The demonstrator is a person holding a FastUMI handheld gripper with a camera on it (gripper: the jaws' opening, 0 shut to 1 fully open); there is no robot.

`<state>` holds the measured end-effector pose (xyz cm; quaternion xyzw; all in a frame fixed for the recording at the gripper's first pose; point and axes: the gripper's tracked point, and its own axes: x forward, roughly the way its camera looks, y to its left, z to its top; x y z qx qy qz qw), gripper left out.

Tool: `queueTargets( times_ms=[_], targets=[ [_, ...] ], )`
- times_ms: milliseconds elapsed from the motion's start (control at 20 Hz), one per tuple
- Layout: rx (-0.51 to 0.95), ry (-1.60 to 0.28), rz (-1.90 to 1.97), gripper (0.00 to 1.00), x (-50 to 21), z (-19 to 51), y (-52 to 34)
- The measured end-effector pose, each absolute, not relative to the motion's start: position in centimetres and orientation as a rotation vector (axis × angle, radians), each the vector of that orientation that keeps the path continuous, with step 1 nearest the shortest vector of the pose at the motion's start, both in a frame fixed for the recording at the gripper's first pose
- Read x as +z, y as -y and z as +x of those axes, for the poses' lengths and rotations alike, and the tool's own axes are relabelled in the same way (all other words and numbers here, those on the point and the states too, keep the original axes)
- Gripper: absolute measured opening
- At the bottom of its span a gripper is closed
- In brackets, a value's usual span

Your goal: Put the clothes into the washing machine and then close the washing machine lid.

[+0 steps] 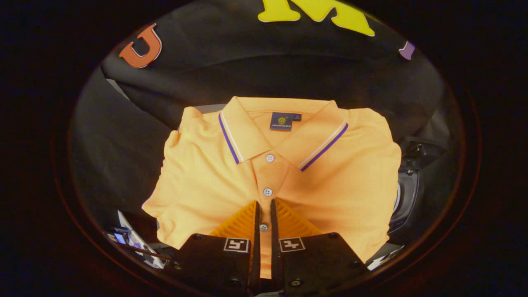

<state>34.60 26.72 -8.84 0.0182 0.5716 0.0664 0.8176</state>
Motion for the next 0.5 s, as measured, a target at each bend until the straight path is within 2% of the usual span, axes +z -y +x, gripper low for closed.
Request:
queueTargets(
  times_ms=[200,500],
  targets=[
    [0.181,-1.254,0.081,0.1,-8.6,34.7,-26.6],
    [0.219,-1.162,0.038,0.1,-5.3,34.9,-26.1]
  ],
)
